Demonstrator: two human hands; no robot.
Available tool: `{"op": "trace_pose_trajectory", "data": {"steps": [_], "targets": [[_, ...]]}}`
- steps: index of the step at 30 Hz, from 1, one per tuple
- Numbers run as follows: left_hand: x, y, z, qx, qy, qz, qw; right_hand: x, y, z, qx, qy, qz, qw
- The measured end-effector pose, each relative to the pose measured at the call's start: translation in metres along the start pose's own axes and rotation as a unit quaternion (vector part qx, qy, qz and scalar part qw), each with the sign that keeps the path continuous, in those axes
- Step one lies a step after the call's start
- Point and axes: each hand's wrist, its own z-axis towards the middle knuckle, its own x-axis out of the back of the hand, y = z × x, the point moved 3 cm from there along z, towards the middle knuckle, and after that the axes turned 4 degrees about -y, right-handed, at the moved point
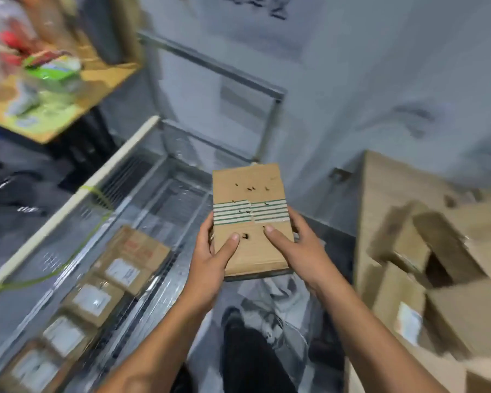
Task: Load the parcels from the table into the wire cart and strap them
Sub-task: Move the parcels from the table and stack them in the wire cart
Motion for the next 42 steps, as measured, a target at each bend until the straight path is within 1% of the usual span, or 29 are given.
{"op": "trace_pose_trajectory", "data": {"steps": [2,4,7,10,12,15,18,20,22,23,25,27,29,31,33,35,36,38,39,40,42], "targets": [[0.039,0.0,0.018,-0.003,0.076,-0.027,0.997,-0.038,-0.008,0.05,-0.006,-0.069,-0.023,0.997],[0.073,-0.005,0.039,-0.006,0.147,-0.04,0.988,-0.076,-0.012,0.103,-0.021,-0.114,-0.05,0.992],[0.111,-0.022,0.078,0.011,0.231,-0.05,0.972,-0.132,-0.004,0.182,-0.048,-0.189,-0.076,0.978],[0.141,-0.047,0.124,0.034,0.313,-0.052,0.948,-0.173,0.025,0.262,-0.078,-0.267,-0.145,0.95],[0.158,-0.064,0.157,0.048,0.345,-0.052,0.936,-0.192,0.048,0.313,-0.114,-0.313,-0.185,0.924],[0.18,-0.096,0.206,0.06,0.351,-0.069,0.932,-0.222,0.078,0.382,-0.143,-0.355,-0.184,0.905],[0.21,-0.137,0.246,0.083,0.391,-0.056,0.915,-0.258,0.12,0.435,-0.153,-0.384,-0.165,0.895],[0.239,-0.173,0.271,0.116,0.401,-0.003,0.909,-0.283,0.159,0.466,-0.145,-0.398,-0.183,0.887],[0.275,-0.21,0.291,0.145,0.412,0.087,0.896,-0.31,0.202,0.497,-0.137,-0.409,-0.198,0.88],[0.296,-0.229,0.299,0.144,0.424,0.143,0.882,-0.322,0.225,0.511,-0.125,-0.414,-0.205,0.878],[0.34,-0.267,0.31,0.153,0.446,0.256,0.844,-0.349,0.269,0.537,-0.085,-0.426,-0.228,0.871],[0.383,-0.309,0.317,0.186,0.435,0.375,0.797,-0.375,0.312,0.56,-0.049,-0.424,-0.262,0.865],[0.416,-0.348,0.322,0.217,0.426,0.438,0.761,-0.402,0.354,0.581,-0.028,-0.407,-0.289,0.866],[0.439,-0.383,0.329,0.224,0.413,0.471,0.747,-0.431,0.39,0.593,-0.008,-0.399,-0.27,0.876],[0.454,-0.41,0.34,0.21,0.39,0.506,0.74,-0.456,0.416,0.598,0.003,-0.402,-0.239,0.884],[0.461,-0.433,0.351,0.201,0.386,0.526,0.731,-0.47,0.437,0.602,-0.011,-0.41,-0.243,0.879],[0.464,-0.443,0.354,0.205,0.397,0.514,0.732,-0.473,0.446,0.605,-0.023,-0.412,-0.256,0.874],[0.466,-0.459,0.358,0.251,0.42,0.423,0.762,-0.473,0.457,0.613,-0.042,-0.413,-0.295,0.861],[0.465,-0.464,0.36,0.268,0.424,0.396,0.769,-0.473,0.46,0.616,-0.051,-0.419,-0.321,0.848],[0.463,-0.465,0.36,0.256,0.429,0.414,0.761,-0.474,0.46,0.617,-0.056,-0.427,-0.35,0.832],[0.459,-0.451,0.36,0.228,0.426,0.496,0.722,-0.475,0.451,0.616,-0.044,-0.444,-0.397,0.802]]}}
